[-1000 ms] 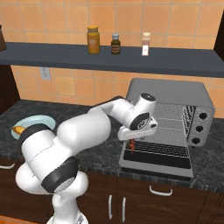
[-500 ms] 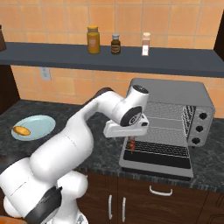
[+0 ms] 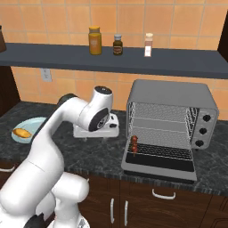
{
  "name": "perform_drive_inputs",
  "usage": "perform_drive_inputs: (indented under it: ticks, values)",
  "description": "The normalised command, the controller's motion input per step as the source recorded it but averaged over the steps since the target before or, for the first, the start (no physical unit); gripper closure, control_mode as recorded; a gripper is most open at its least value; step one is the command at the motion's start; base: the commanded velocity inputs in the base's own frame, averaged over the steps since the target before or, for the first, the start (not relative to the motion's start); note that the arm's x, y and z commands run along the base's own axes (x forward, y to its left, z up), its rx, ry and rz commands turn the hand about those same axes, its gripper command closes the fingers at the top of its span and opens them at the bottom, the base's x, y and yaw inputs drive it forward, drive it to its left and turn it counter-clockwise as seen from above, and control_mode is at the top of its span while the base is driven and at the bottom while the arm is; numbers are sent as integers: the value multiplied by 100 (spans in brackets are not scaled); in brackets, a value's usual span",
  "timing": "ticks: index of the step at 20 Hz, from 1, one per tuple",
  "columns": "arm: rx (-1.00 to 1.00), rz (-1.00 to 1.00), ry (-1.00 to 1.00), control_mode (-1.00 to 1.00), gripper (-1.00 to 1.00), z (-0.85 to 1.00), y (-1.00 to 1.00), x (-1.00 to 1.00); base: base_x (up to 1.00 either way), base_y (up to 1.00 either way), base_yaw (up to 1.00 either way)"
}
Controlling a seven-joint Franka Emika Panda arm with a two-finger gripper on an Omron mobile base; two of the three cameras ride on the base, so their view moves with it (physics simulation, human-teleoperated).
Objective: Pick up the kebab skewer and baguette bread, and place them inside the toaster oven. Close the toaster oven door and start by setting the timer.
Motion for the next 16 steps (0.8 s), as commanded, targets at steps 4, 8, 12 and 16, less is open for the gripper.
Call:
perform_drive_inputs:
  ticks: [4, 8, 12, 16]
  values:
    - [0, 0, 5, -100, -100, 4, 100, 0, 0, 0, 0]
    - [0, -2, 6, -100, -100, 0, 100, 18, 0, 0, 0]
    - [-3, -1, 5, -100, -100, 0, 100, 34, 0, 0, 0]
    - [-9, 4, 20, -100, -100, 1, 100, 47, 0, 0, 0]
